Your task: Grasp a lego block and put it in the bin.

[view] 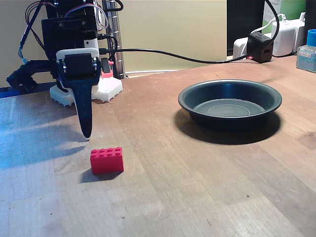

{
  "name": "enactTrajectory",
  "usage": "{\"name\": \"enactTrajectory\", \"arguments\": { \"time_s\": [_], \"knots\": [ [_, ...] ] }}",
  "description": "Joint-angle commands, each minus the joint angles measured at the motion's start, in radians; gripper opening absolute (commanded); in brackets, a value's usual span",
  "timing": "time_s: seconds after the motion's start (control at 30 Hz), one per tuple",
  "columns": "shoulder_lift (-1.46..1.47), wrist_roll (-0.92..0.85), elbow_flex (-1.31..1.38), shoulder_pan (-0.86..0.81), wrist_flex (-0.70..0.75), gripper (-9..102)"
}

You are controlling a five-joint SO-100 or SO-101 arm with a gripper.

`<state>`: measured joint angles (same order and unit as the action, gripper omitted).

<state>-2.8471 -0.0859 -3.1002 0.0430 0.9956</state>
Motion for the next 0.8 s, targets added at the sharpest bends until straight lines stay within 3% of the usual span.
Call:
{"name": "enactTrajectory", "arguments": {
  "time_s": [0.0,0.4,0.67,0.77],
  "knots": [
    [0.011,-0.005,-0.046,0.005,-0.003,1],
    [0.035,-0.006,0.048,0.006,0.009,1],
    [0.311,-0.006,0.282,0.008,0.015,1],
    [0.431,-0.006,0.422,0.009,0.078,1]
  ]
}}
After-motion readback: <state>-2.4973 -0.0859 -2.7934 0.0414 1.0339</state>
